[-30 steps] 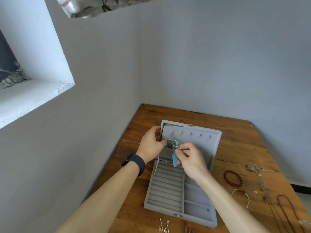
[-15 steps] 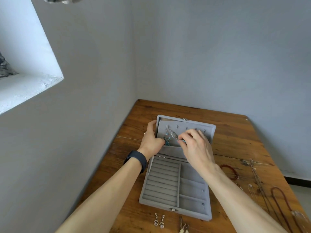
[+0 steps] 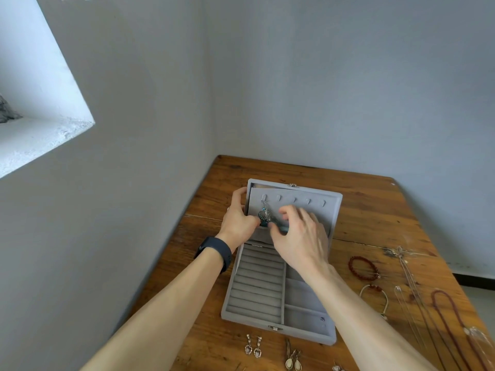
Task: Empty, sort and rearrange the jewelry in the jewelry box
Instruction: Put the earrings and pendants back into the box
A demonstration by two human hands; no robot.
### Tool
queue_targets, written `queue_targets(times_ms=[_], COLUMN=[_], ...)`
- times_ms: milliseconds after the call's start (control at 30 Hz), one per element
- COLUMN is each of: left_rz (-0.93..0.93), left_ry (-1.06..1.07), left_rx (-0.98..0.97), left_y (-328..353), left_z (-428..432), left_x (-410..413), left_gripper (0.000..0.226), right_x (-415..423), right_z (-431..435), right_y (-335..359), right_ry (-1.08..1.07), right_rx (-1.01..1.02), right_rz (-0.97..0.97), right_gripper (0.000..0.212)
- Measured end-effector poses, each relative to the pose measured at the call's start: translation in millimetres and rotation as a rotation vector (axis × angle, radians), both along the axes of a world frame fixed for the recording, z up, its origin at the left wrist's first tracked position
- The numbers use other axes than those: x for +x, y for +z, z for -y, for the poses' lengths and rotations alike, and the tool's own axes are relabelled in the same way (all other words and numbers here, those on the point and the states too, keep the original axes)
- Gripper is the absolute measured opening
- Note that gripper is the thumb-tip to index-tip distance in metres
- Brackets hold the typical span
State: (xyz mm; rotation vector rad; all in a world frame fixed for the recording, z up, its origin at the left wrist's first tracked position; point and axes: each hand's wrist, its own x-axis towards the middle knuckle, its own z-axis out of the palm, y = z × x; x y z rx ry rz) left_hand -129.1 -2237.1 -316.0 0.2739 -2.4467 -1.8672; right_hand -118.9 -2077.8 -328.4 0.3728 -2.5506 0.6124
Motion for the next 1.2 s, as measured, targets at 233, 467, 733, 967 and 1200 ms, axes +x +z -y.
queue_targets(times_ms=[233,467,733,967,1200], left_rz=[0.011,0.008,0.002,-0.008,-0.021], left_ry=[-0.008,-0.003,-0.018,-0.025,-0.032], left_rx=[-0.019,-0.033,-0.049,-0.045,-0.045], left_y=[1,0,-1,-2,-3], left_z=[2,2,5,5,5], left_x=[0,-1,-2,-3,-2], left_gripper=[0.085,0.085,0.085,0.085,0.085], right_x=[4,-6,8,11,-5], right_z=[6,4,5,5,-8], right_y=[1,1,-5,-7,6], right_ry=[-0.024,0.081,0.011,-0.012,0.054], right_rx=[0.028,0.04,-0.114,0.093,0.179], right_rz=[-0.011,0.224,0.088,0.01,0.017], right_gripper=[0.015,0.019,0.012,0.008,0.008])
